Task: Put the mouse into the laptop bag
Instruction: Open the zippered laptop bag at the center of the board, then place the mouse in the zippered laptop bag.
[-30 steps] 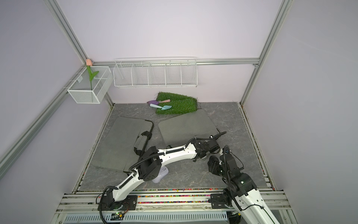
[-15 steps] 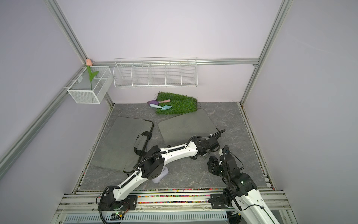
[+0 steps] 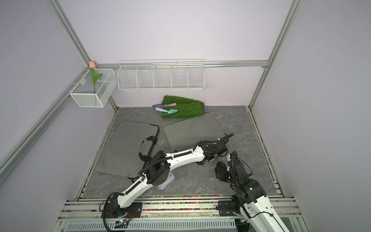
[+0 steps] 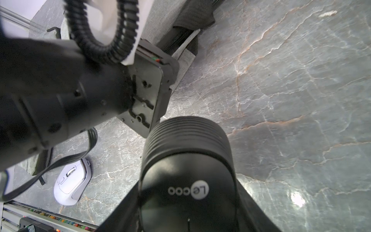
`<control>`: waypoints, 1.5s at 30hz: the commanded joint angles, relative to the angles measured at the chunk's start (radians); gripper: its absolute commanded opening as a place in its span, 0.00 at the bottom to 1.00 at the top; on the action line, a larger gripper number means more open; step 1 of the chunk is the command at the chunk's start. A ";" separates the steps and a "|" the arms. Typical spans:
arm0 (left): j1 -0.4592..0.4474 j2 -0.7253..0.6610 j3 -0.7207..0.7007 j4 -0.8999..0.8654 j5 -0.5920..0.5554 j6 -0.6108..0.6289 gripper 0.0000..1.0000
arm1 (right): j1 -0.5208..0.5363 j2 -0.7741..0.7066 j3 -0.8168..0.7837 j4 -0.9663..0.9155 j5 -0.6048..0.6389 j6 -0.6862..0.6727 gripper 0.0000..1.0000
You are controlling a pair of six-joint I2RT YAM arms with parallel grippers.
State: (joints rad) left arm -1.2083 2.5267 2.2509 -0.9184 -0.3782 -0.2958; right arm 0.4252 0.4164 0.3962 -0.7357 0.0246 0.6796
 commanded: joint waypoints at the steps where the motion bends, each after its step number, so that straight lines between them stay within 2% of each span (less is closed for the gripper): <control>1: 0.016 -0.015 0.074 -0.058 -0.010 -0.039 0.00 | -0.005 -0.015 -0.017 0.007 -0.024 -0.012 0.47; 10: 0.040 -0.157 0.061 -0.001 0.183 -0.082 0.00 | -0.005 -0.071 -0.015 0.005 -0.085 -0.036 0.47; 17: 0.042 -0.237 0.039 0.052 0.377 -0.128 0.00 | -0.005 -0.025 -0.044 0.083 -0.156 -0.065 0.46; 26: 0.042 -0.267 0.056 0.096 0.431 -0.148 0.00 | -0.003 -0.054 -0.070 0.166 -0.226 -0.077 0.48; 30: 0.041 -0.266 0.083 0.106 0.483 -0.160 0.00 | 0.007 0.039 -0.105 0.286 -0.250 -0.057 0.48; 37: 0.040 -0.288 0.052 0.119 0.471 -0.167 0.00 | 0.064 0.296 -0.076 0.498 -0.228 -0.037 0.45; 41: 0.040 -0.300 0.032 0.144 0.492 -0.176 0.00 | 0.110 0.409 -0.028 0.553 -0.152 -0.036 0.46; 45: 0.039 -0.308 0.032 0.159 0.497 -0.191 0.00 | 0.127 0.545 -0.011 0.641 -0.128 -0.015 0.44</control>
State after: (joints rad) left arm -1.1496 2.2822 2.2845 -0.8116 0.0658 -0.4641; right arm 0.5373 0.8936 0.3569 -0.2192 -0.1410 0.6437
